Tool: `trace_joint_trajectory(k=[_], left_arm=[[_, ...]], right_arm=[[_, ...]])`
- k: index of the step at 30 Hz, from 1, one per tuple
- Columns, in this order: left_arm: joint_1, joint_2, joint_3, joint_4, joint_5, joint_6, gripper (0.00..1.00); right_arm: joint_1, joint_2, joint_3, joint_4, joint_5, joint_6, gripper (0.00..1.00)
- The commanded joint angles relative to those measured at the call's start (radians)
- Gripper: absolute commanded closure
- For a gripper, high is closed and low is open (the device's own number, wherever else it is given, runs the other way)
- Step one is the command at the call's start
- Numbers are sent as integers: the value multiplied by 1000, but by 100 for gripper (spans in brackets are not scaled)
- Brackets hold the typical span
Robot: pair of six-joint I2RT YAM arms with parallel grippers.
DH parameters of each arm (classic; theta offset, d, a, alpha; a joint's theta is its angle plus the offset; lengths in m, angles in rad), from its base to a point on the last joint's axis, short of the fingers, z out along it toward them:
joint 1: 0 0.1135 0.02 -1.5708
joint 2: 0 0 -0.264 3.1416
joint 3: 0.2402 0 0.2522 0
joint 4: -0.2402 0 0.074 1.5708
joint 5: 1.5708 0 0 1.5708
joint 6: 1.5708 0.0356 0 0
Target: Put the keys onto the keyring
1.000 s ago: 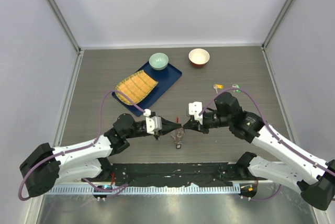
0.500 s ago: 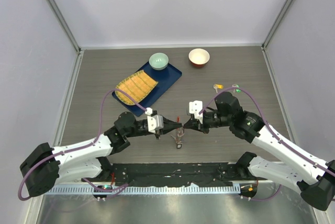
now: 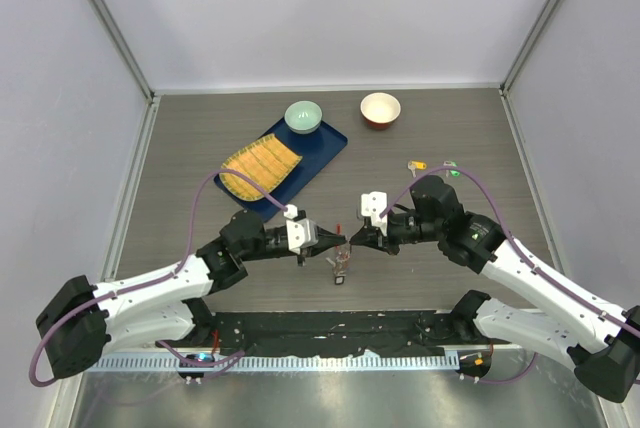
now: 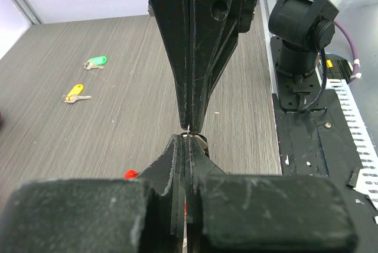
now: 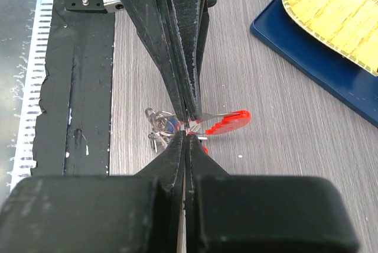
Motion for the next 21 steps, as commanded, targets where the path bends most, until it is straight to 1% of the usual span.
trace_joint_trajectory(k=[1, 5, 11, 16, 21], left_arm=[[2, -1, 44, -41, -6, 23, 100], [4, -3, 47, -30, -17, 14, 100], [4, -1, 39, 53, -39, -63, 100], [4, -7, 49, 68, -135, -151, 100], [4, -16, 59, 44, -218, -204, 100]], right_arm=[[3, -12, 32, 84, -39, 22, 99], [3, -3, 30, 82, -59, 23, 99], [3, 17, 30, 78, -80, 17, 99], [3, 18, 27, 68, -79, 0, 99], [3, 14, 21, 67, -73, -10, 99]])
